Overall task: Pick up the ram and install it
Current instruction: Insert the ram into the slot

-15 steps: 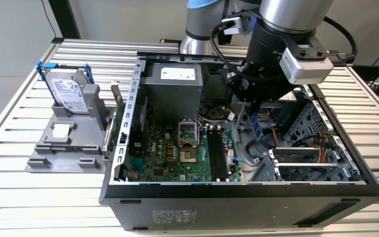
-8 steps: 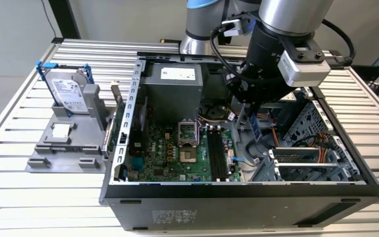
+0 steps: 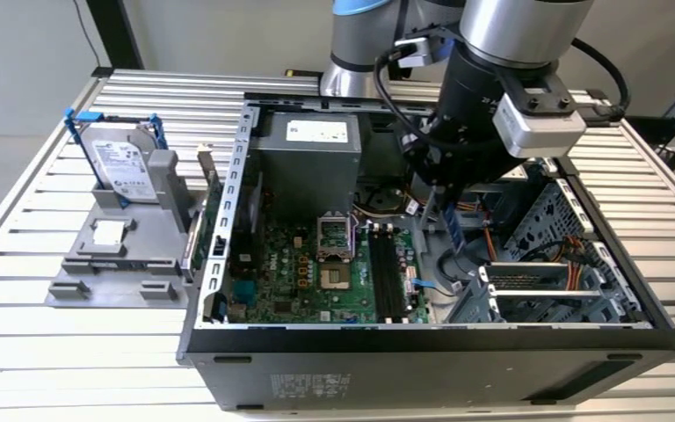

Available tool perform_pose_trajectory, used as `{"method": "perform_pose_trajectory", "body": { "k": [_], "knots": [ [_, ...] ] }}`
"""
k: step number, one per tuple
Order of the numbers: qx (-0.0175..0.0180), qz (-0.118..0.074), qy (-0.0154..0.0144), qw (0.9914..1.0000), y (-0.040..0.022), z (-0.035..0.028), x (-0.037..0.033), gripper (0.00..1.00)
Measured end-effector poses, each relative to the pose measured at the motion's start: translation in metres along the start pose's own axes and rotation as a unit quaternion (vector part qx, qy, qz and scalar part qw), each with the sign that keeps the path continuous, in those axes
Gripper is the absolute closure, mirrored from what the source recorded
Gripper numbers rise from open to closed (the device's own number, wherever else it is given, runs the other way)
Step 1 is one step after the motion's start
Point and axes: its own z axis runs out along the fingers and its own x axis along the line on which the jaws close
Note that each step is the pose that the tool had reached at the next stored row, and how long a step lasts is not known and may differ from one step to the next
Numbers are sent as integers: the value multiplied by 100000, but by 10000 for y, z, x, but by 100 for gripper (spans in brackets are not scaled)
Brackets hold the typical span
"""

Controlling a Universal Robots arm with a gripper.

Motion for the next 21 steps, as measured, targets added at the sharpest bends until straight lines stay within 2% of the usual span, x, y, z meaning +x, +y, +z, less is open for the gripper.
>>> {"method": "perform_pose_trajectory", "body": {
  "k": [10, 21],
  "knots": [
    [-19, 472, 12, 99999, 3, 105, -4, 100],
    [-50, 1243, 31, 99992, 8, 281, -10, 100]
  ]
}}
